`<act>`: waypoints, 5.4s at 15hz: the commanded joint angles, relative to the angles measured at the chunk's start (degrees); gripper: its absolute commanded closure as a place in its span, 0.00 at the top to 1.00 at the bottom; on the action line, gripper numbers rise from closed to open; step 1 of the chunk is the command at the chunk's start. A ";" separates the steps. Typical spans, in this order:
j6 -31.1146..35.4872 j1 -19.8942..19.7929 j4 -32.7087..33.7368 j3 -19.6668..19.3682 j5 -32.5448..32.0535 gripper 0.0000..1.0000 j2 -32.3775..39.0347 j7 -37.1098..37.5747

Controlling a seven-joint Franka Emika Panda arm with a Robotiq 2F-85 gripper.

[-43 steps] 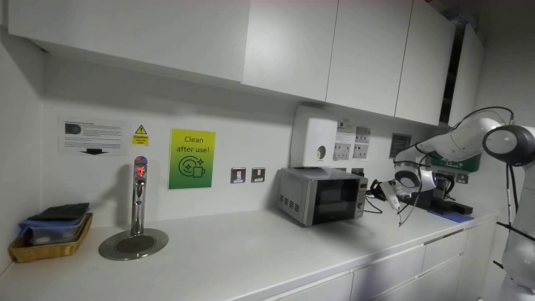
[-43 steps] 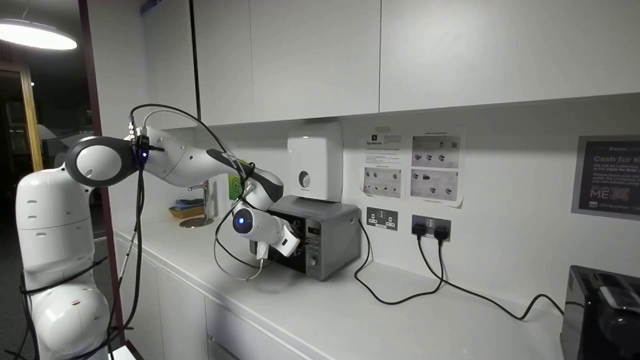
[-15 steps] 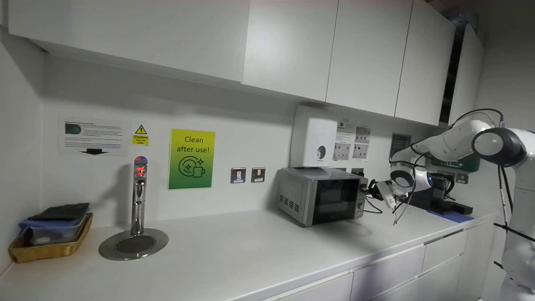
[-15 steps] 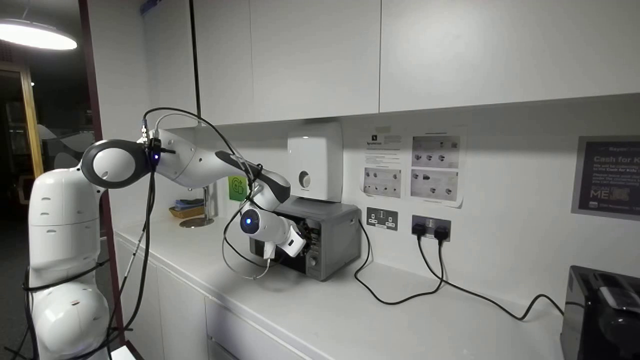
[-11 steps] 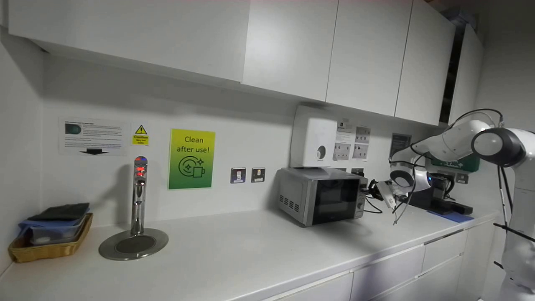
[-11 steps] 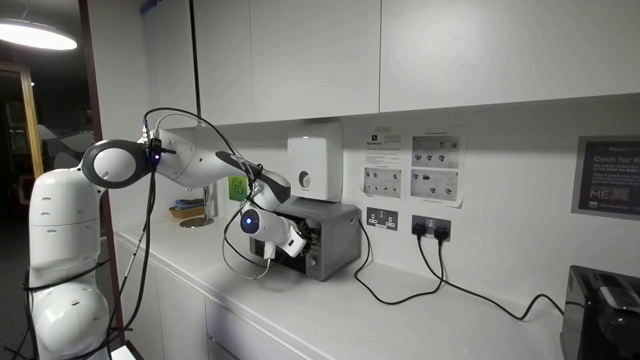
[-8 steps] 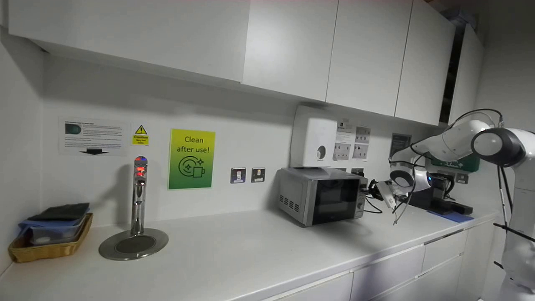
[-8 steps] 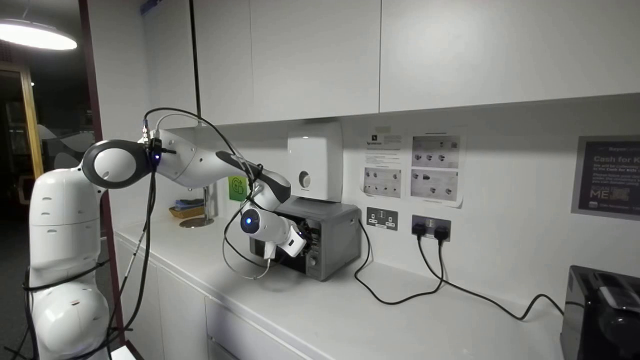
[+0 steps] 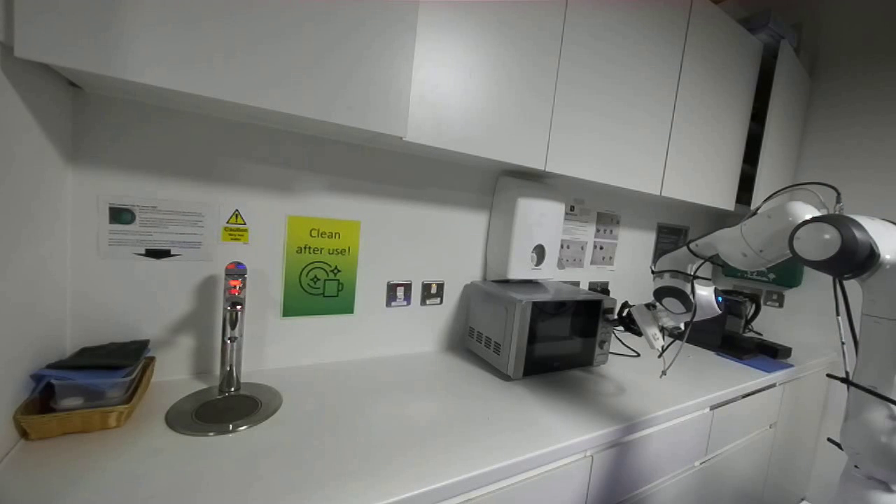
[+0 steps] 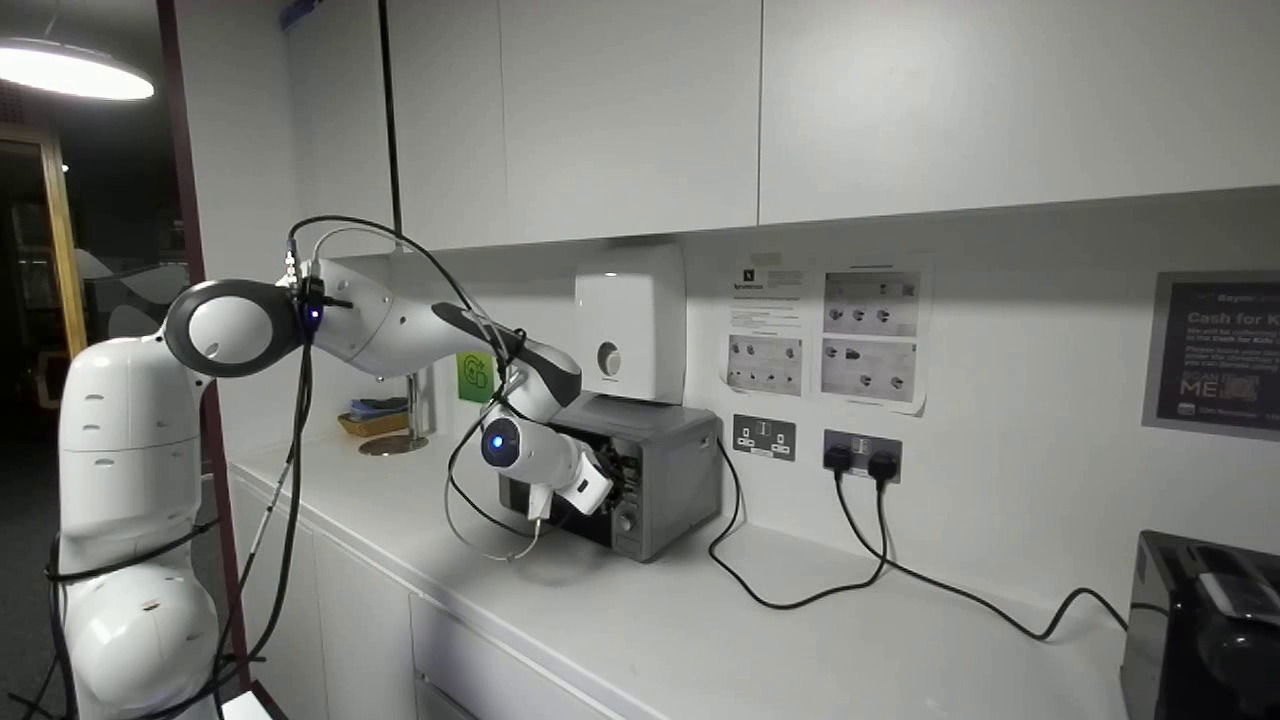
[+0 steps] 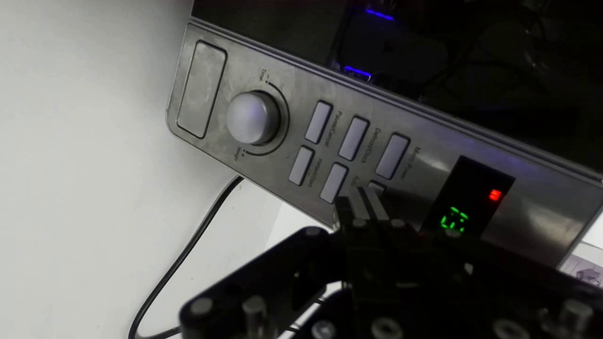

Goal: Press a button on the microwave

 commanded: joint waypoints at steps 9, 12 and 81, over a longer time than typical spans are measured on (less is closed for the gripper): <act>-3.49 -0.26 -8.94 -0.20 -13.96 0.00 -6.23 2.01; -3.35 -0.18 -11.43 -0.19 -21.17 0.00 -8.72 5.80; -32.65 -5.13 -10.26 -8.47 -112.16 0.85 -33.93 35.19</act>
